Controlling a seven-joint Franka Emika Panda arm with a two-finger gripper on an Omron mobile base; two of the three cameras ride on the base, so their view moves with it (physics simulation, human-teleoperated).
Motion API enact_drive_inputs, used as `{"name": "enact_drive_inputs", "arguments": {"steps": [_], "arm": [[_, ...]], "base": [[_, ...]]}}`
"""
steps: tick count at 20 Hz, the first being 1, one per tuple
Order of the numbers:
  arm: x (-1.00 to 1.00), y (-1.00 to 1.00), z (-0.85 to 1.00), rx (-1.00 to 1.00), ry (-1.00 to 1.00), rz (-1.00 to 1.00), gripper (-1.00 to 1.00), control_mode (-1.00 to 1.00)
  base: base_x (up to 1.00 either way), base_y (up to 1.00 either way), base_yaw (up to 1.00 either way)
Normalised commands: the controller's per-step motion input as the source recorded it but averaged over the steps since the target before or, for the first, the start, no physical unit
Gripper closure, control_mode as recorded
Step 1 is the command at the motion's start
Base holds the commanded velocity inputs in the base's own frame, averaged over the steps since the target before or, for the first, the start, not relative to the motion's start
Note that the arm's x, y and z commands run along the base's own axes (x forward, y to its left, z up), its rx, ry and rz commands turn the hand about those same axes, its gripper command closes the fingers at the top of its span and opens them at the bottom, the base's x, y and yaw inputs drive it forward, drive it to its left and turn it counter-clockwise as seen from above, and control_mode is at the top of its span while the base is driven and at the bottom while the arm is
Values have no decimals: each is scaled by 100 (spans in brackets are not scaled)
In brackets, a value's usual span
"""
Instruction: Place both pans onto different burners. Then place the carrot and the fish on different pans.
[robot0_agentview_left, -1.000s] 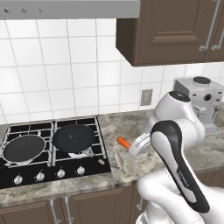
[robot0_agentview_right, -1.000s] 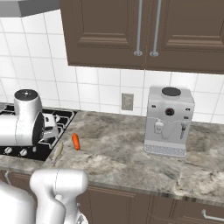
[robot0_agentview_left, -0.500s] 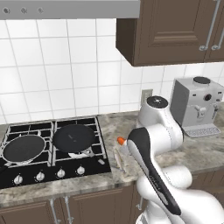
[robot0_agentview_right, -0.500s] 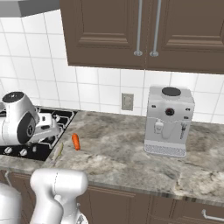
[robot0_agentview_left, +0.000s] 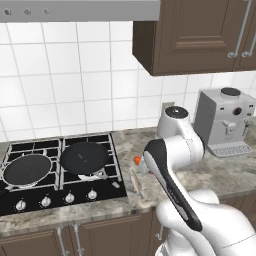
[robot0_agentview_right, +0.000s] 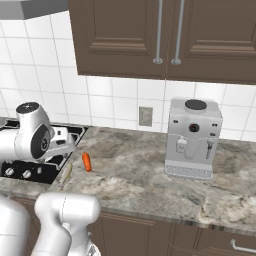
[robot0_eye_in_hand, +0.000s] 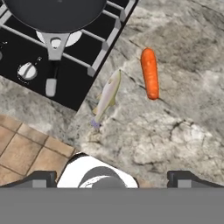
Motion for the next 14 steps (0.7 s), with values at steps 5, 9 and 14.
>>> {"name": "enact_drive_inputs", "arguments": {"steps": [5,9,14], "arm": [[22,0,-33,2,0,0,-100,-100],[22,0,-21,8,0,0,-100,-100],[16,2,-21,11,0,0,-100,-100]], "base": [[0,0,0],[0,0,0],[0,0,0]]}}
